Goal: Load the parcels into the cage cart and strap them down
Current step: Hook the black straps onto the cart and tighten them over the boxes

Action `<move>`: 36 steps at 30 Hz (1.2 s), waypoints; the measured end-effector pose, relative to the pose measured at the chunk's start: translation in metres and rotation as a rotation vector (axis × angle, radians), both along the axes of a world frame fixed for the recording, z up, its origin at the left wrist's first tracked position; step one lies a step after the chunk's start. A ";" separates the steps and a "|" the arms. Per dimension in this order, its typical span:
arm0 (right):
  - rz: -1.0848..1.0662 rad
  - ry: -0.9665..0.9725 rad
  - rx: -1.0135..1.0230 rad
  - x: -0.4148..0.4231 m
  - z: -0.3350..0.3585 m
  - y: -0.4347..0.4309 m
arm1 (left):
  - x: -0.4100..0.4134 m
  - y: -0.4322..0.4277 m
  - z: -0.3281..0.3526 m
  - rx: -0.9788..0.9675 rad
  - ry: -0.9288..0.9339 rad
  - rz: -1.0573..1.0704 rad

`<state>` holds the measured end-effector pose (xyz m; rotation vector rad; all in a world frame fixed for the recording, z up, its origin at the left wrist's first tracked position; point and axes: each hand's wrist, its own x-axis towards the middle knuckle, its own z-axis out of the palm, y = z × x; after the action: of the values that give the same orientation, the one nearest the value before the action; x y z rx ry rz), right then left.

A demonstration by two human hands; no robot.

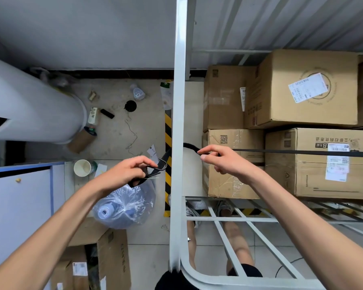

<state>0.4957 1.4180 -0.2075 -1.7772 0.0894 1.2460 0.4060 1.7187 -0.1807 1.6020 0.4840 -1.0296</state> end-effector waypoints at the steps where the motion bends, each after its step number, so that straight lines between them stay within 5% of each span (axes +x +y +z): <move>1: 0.007 0.014 0.007 -0.003 0.001 0.002 | 0.001 -0.001 -0.001 -0.008 -0.007 -0.037; 12: 0.013 0.056 0.040 -0.014 0.010 0.016 | -0.001 -0.024 -0.010 0.044 -0.080 0.137; 29: 0.058 0.049 0.024 -0.017 0.028 0.017 | 0.001 -0.038 0.006 0.085 -0.157 0.024; 32: 0.034 0.047 0.017 -0.019 0.033 0.013 | -0.005 -0.046 0.008 0.353 -0.339 -0.156; 36: 0.029 0.038 0.000 -0.024 0.041 0.001 | -0.010 -0.069 0.030 0.753 -0.996 -0.121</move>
<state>0.4720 1.4186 -0.1668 -1.7602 0.0861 1.3007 0.3961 1.6493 -0.1505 2.5705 0.0608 0.0101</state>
